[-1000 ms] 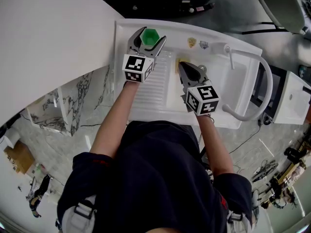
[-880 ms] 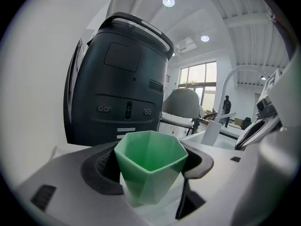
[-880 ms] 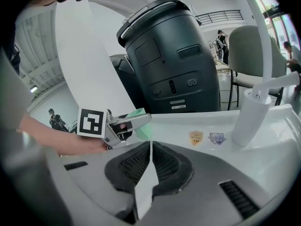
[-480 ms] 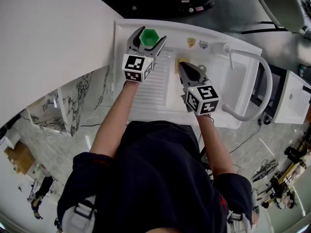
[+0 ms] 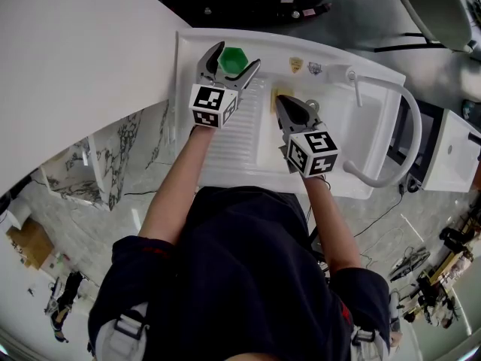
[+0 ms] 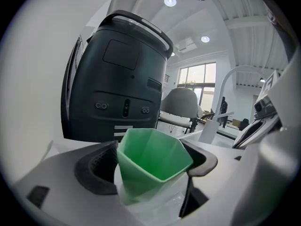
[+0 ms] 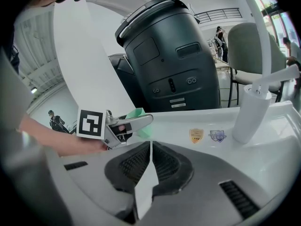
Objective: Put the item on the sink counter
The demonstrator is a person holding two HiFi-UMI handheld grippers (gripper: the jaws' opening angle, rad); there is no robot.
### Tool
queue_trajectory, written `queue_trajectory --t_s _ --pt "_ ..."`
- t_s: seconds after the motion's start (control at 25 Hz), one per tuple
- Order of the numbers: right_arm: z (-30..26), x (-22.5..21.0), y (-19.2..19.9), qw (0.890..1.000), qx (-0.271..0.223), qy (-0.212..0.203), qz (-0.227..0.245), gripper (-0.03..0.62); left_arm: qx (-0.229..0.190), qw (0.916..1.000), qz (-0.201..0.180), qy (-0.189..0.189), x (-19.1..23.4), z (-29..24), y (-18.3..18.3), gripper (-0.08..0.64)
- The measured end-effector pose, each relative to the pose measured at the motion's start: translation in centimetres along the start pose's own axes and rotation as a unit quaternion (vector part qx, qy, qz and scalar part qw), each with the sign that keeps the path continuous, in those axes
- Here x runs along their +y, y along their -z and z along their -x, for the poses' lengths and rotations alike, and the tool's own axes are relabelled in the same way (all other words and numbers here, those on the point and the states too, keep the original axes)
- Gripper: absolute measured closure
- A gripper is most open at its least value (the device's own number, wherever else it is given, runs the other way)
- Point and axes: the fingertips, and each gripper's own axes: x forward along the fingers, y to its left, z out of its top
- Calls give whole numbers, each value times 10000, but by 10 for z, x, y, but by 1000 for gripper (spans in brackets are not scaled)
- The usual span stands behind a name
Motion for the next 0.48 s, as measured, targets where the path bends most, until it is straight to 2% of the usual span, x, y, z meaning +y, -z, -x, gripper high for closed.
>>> queue_trajectory --t_s 0.32,0.48 --pt "1 0 3 10000 24 -10 -15 552 20 10000 1 -43 1 1 3 173" --pt "1 1 4 10000 38 -39 -22 552 -48 9999 75 -108 4 2 2 135"
